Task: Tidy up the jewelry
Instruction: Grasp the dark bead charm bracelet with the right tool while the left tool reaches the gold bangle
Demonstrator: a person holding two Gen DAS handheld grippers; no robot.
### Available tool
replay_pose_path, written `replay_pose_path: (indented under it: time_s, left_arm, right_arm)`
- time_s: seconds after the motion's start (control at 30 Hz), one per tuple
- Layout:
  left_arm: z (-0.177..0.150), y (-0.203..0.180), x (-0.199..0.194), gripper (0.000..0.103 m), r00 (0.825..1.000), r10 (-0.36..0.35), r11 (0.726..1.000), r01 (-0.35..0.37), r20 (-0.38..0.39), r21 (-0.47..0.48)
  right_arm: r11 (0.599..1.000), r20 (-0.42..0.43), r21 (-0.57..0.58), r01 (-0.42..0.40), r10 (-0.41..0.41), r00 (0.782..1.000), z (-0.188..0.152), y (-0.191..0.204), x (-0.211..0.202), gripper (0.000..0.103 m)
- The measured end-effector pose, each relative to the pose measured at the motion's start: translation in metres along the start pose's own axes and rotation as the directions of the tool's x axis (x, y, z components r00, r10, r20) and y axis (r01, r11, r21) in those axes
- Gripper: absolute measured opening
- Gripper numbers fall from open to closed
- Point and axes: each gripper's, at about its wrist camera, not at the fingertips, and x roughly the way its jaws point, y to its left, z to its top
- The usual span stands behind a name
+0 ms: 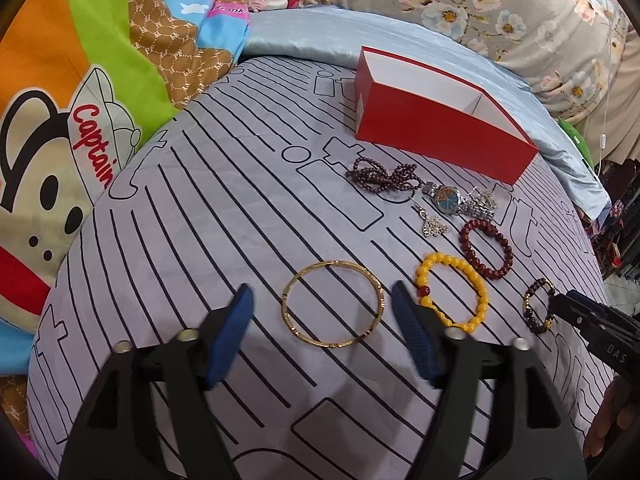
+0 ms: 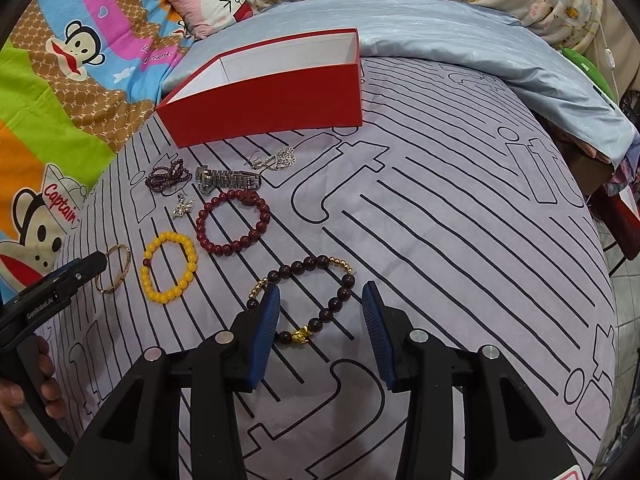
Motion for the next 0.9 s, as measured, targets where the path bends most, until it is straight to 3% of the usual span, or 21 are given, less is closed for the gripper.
replay_pose_path:
  time_s: [0.33,0.4,0.5,0.6,0.9]
  left_arm:
    - [-0.005,-0.012,0.019,0.077,0.998,0.052,0.997,-0.051,-0.024,0.055]
    - [-0.007,-0.015,0.02,0.074,0.998,0.062,0.996,-0.06,-0.015,0.073]
    - [-0.007,-0.018,0.02,0.06,0.997,0.073,0.992,-0.073,0.003,0.106]
    - [-0.006,-0.02,0.02,0.059,0.997,0.073,0.99,-0.073,0.004,0.117]
    - [-0.006,-0.022,0.021,0.059,0.998,0.069,0.991,-0.069,0.006,0.116]
  right_arm:
    - [1.0,-0.013,0.004,0.001,-0.001,1.0,0.0,0.0,0.006,0.041]
    - [1.0,-0.017,0.006,0.003,-0.003,1.0,0.0,0.0,0.008,0.041]
    - [1.0,-0.022,0.006,0.01,-0.01,1.0,-0.001,-0.001,0.012,0.04]
    - [1.0,-0.023,0.003,0.014,-0.014,1.0,-0.001,-0.001,0.015,0.038]
    - [0.997,-0.004,-0.039,0.071,-0.072,0.997,0.0,0.0,0.018,0.015]
